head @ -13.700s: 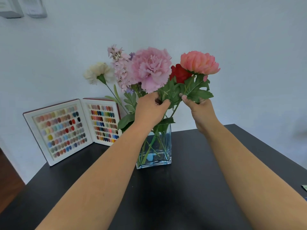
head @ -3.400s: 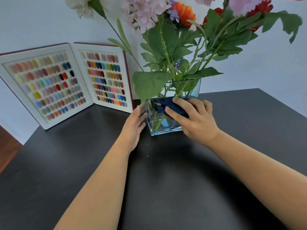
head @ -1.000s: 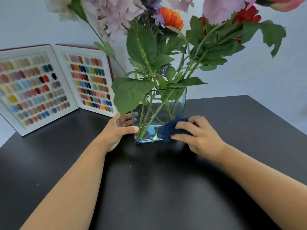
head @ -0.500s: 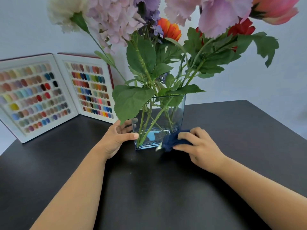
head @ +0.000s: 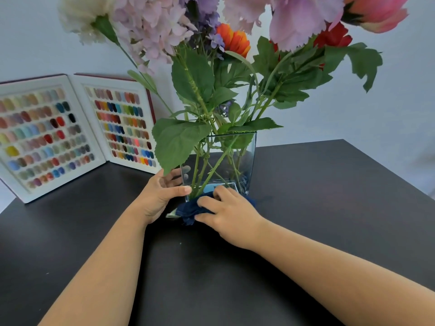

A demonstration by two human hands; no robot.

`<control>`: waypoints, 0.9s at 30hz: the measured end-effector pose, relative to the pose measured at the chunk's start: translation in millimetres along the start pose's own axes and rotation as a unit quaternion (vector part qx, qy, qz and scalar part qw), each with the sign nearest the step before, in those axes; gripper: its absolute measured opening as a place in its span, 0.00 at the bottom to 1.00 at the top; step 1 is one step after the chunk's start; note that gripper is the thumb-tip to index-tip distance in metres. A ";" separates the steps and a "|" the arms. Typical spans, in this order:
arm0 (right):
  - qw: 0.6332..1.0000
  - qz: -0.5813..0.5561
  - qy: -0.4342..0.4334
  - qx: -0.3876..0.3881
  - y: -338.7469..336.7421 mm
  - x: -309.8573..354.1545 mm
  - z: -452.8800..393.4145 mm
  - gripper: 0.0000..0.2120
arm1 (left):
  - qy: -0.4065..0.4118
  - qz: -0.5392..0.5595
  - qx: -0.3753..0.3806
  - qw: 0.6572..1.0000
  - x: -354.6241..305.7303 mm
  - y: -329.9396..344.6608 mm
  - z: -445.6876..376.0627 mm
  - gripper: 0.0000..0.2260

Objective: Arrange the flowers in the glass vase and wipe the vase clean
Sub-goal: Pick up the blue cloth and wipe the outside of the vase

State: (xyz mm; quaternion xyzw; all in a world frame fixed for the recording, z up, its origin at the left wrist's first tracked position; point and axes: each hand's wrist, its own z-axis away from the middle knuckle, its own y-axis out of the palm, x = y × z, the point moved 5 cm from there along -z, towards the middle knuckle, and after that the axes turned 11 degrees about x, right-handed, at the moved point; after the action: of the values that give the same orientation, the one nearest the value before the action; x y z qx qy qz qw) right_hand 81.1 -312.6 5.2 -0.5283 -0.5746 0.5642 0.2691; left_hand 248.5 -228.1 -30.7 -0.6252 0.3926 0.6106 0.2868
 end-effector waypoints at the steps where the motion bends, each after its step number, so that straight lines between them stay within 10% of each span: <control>1: 1.000 0.000 0.001 0.012 0.4 5.8 -6.4 0.14 | 0.001 -0.001 0.001 1.000 -0.9 0.5 -0.2 0.31; 27: 0.999 -0.008 -0.001 -0.034 4.4 -13.2 20.0 0.15 | -0.024 0.000 -0.016 1.000 1.4 -1.1 -2.4 0.49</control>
State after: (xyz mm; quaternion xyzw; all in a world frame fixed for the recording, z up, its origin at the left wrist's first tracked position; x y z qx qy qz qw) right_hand 68.3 -332.8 0.6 -0.5318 -0.5980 0.5426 0.2553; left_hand 250.7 -229.7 -32.0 -0.6151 0.3757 0.6314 0.2861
